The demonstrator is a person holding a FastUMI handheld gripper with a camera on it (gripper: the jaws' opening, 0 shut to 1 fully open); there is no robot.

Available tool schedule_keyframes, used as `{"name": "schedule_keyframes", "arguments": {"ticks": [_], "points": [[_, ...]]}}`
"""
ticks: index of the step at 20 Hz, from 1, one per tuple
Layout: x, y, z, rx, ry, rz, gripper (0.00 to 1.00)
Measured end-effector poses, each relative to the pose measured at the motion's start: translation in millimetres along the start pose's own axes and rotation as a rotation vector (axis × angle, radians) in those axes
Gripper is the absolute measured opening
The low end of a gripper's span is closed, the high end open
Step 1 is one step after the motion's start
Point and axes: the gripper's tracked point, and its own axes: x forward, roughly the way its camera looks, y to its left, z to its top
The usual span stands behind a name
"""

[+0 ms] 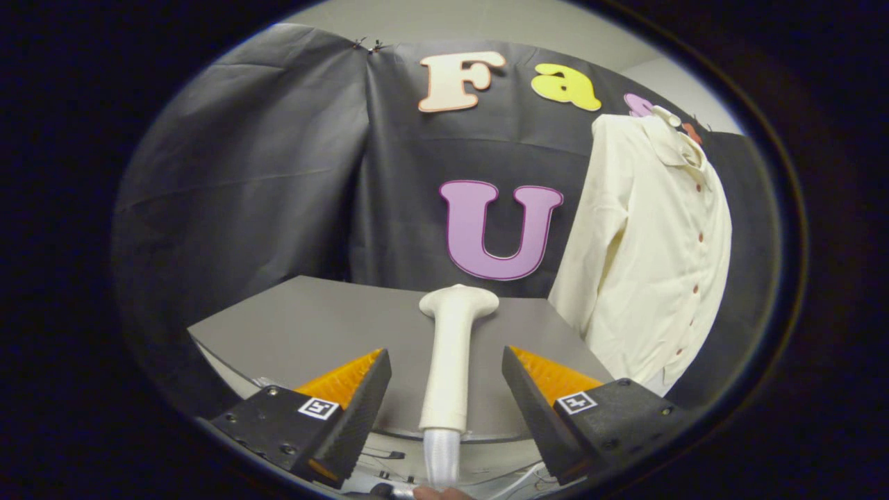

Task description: Iron the clothes twice with a garment steamer, once on the left side and once on the right side.

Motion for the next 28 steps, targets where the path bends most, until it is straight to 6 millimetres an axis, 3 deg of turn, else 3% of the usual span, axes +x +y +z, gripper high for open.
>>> {"name": "schedule_keyframes", "arguments": {"ticks": [6, 10, 14, 15, 23, 28], "points": [[35, 1, -8, 0.005, 0.055, 0.002, 0.96], [49, 8, -28, -0.015, 0.12, -0.01, 0.85], [49, 4, -28, -0.015, 0.098, -0.039, 0.48], [48, 5, -26, 0.008, 0.074, -0.021, 0.45], [18, 10, 4, 0.138, -0.113, 0.097, 0.36], [-31, -20, 34, 0.166, -0.233, 0.113, 0.34]]}}
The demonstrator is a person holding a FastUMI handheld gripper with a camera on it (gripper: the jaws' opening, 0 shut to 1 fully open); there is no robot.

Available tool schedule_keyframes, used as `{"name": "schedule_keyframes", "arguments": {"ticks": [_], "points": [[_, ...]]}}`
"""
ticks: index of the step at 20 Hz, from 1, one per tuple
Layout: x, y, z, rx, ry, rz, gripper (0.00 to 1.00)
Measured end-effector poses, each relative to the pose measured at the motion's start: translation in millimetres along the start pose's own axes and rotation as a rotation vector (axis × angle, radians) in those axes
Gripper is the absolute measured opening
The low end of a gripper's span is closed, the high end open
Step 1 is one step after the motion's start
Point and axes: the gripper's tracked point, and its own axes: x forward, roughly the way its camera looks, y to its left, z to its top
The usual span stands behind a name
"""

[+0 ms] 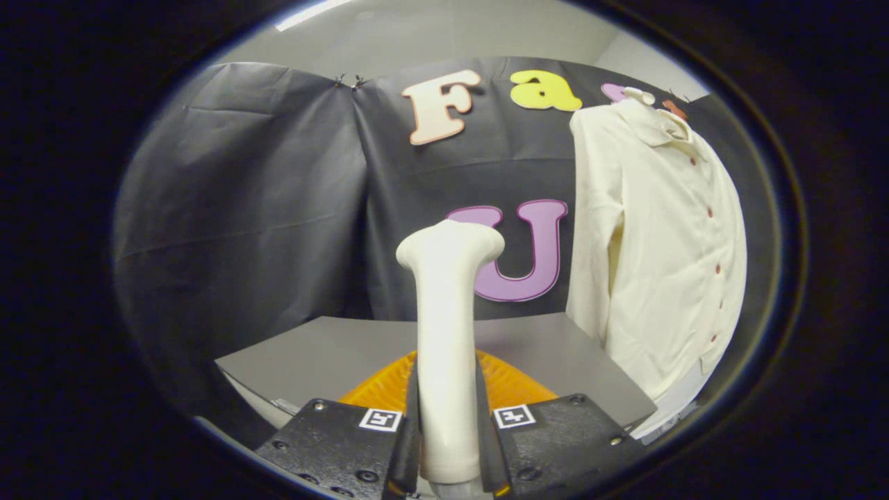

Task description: Iron the clothes twice with a garment steamer, once on the left side and once on the right side.

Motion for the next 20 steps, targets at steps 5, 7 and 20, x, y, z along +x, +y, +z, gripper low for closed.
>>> {"name": "schedule_keyframes", "arguments": {"ticks": [5, 7, 20], "points": [[-54, -48, 39, -0.079, -0.099, -0.047, 0.34], [-69, -69, 48, -0.078, -0.114, -0.066, 0.34], [-79, -201, 73, -0.08, -0.197, -0.184, 0.34]]}}
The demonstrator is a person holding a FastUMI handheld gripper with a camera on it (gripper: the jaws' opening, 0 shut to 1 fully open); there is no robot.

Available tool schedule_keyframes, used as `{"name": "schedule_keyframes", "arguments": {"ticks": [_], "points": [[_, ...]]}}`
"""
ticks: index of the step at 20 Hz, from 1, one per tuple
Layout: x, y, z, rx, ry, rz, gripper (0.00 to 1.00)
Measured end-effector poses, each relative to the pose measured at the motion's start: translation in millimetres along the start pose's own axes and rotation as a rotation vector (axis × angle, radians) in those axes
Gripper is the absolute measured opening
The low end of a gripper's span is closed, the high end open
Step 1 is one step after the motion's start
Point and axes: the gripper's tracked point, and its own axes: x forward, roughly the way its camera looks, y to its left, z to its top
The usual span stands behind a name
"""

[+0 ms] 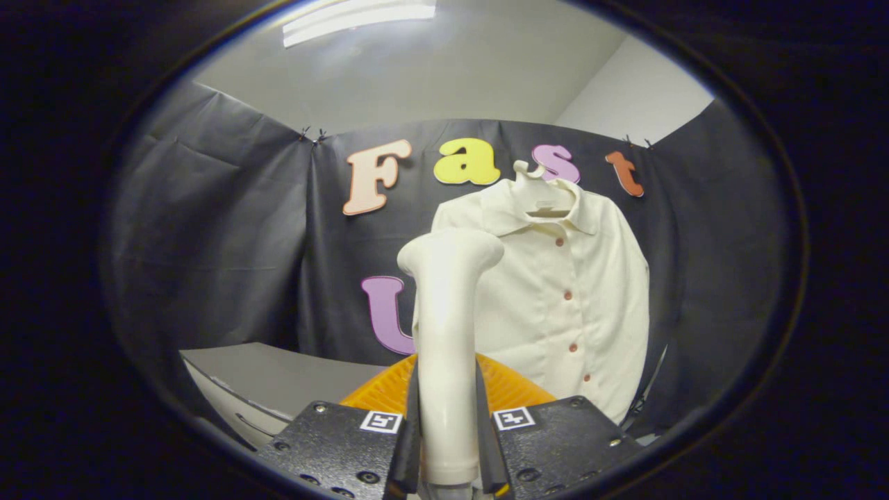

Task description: Iron the clothes twice with a garment steamer, once on the left side and once on the right side.

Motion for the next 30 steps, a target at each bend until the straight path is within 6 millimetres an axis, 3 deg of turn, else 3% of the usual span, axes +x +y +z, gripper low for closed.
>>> {"name": "schedule_keyframes", "arguments": {"ticks": [8, 12, 21, 30], "points": [[48, -36, -18, 0.04, 0.001, -0.025, 0.34], [63, -44, -38, 0.094, 0.025, -0.029, 0.34], [46, -46, -79, 0.079, 0.071, -0.009, 0.34], [20, -38, -145, 0.121, 0.141, 0.014, 0.34]]}}
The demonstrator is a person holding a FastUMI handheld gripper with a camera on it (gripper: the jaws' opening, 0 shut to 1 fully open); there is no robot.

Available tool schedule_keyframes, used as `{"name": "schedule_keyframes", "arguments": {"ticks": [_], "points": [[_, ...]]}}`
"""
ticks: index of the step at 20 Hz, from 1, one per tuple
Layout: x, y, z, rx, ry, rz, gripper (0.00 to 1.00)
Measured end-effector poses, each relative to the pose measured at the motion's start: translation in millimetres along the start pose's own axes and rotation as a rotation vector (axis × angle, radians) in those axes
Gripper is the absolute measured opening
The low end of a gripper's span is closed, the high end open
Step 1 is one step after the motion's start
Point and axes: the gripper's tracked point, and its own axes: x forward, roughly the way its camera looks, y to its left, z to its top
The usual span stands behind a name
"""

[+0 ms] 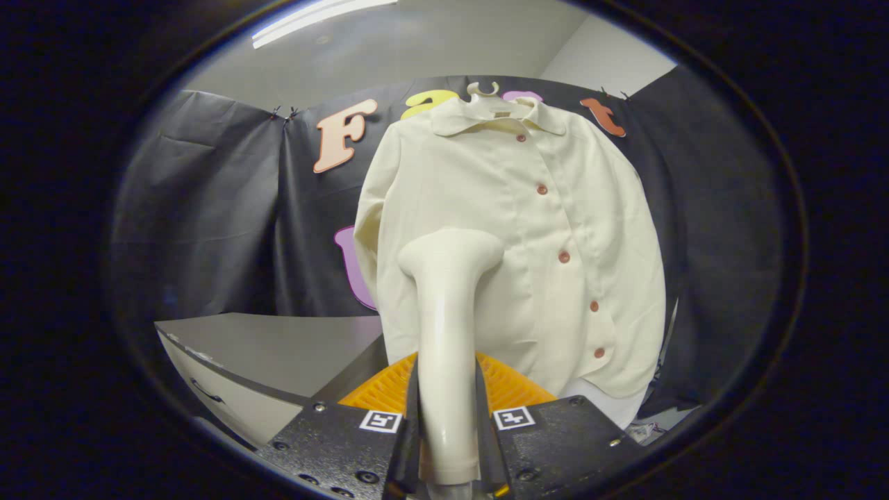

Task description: Iron the clothes twice with a garment steamer, once on the left side and once on the right side.

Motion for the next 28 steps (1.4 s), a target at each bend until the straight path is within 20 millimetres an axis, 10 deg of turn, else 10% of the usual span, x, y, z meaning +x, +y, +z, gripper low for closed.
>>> {"name": "schedule_keyframes", "arguments": {"ticks": [21, 28], "points": [[-59, -38, -159, 0.173, 0.193, 0.014, 0.33], [-74, -44, -182, 0.218, 0.232, 0.024, 0.33]]}}
